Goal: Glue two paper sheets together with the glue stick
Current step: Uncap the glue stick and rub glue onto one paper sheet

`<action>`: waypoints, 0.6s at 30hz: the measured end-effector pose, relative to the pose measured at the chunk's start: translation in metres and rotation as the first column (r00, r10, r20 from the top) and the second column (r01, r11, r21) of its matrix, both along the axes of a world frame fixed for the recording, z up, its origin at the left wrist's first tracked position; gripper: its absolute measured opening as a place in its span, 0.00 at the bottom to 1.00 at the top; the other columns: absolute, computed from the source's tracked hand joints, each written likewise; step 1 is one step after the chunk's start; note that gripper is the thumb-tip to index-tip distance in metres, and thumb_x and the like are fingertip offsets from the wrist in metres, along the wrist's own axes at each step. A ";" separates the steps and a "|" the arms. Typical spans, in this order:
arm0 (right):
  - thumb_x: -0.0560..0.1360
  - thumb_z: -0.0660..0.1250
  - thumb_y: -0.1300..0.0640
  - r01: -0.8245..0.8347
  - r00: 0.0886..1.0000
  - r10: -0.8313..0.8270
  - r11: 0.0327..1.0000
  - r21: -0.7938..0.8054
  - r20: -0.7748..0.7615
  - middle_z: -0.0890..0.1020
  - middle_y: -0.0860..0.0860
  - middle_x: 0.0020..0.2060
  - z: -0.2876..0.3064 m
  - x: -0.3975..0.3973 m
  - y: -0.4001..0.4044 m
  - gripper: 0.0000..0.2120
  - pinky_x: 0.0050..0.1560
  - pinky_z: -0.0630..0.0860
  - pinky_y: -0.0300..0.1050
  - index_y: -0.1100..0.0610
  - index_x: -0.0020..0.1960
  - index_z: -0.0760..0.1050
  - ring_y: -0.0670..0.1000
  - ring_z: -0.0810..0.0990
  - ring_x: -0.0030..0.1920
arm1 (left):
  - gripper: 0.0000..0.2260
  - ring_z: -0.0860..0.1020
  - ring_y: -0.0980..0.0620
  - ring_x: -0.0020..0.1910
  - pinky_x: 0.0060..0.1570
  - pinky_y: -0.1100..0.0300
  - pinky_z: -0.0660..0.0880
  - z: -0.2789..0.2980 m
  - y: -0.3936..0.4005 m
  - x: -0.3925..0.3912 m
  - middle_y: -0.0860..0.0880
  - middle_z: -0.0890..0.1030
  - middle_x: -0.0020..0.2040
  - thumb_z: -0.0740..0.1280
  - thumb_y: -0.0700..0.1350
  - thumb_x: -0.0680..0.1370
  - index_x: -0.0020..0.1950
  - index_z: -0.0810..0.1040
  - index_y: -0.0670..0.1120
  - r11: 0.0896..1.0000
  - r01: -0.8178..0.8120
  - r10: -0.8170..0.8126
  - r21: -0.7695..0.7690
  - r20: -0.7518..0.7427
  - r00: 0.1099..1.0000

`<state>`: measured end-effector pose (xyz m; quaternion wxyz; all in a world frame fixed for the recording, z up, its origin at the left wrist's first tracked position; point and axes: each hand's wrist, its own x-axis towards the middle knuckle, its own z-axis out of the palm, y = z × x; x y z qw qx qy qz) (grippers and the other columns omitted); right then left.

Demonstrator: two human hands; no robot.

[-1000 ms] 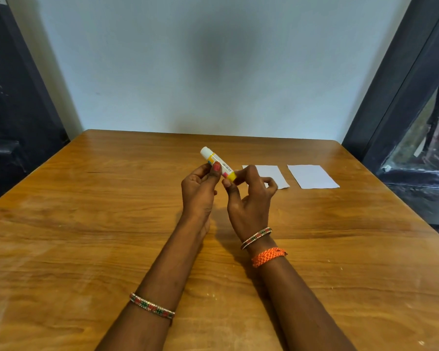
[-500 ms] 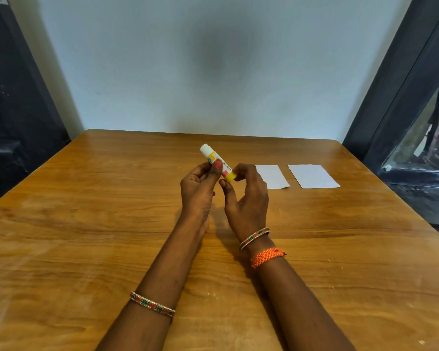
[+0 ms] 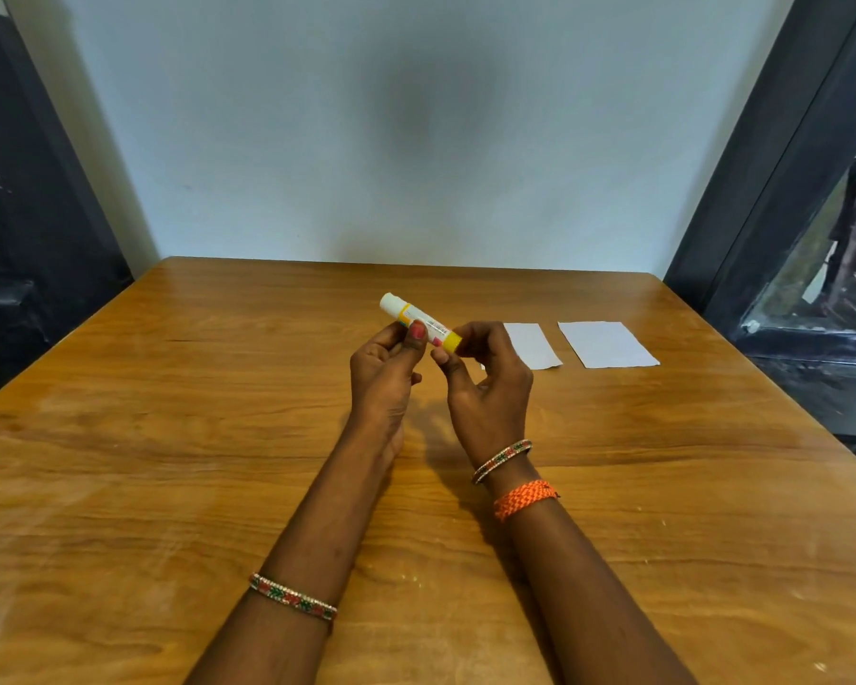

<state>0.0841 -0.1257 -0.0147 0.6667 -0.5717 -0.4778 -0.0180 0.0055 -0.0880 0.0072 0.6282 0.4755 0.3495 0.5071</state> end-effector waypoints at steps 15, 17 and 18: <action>0.70 0.70 0.59 0.151 0.963 -0.138 0.988 -0.042 0.231 0.78 0.52 0.47 -0.007 -0.005 0.002 0.12 0.46 0.73 0.44 0.55 0.51 0.73 0.46 0.72 0.48 | 0.14 0.77 0.60 0.40 0.38 0.65 0.70 0.002 -0.001 -0.001 0.55 0.80 0.42 0.67 0.45 0.74 0.59 0.77 0.43 0.997 -0.081 0.081 0.022 0.000 0.997; 0.68 0.70 0.65 0.126 0.959 -0.113 0.991 -0.033 0.259 0.77 0.55 0.49 -0.006 -0.006 0.002 0.12 0.44 0.73 0.37 0.57 0.51 0.75 0.47 0.73 0.49 | 0.14 0.76 0.60 0.41 0.39 0.63 0.70 0.002 -0.002 -0.001 0.55 0.80 0.42 0.68 0.45 0.74 0.58 0.78 0.43 0.997 -0.080 0.080 0.019 -0.001 0.997; 0.68 0.70 0.67 0.114 0.961 -0.103 0.993 -0.029 0.258 0.77 0.56 0.49 -0.006 -0.006 0.002 0.13 0.44 0.73 0.33 0.58 0.50 0.75 0.47 0.73 0.50 | 0.13 0.76 0.60 0.42 0.40 0.62 0.70 0.002 -0.002 0.000 0.55 0.80 0.42 0.68 0.45 0.74 0.58 0.78 0.43 0.997 -0.078 0.078 0.019 -0.001 0.997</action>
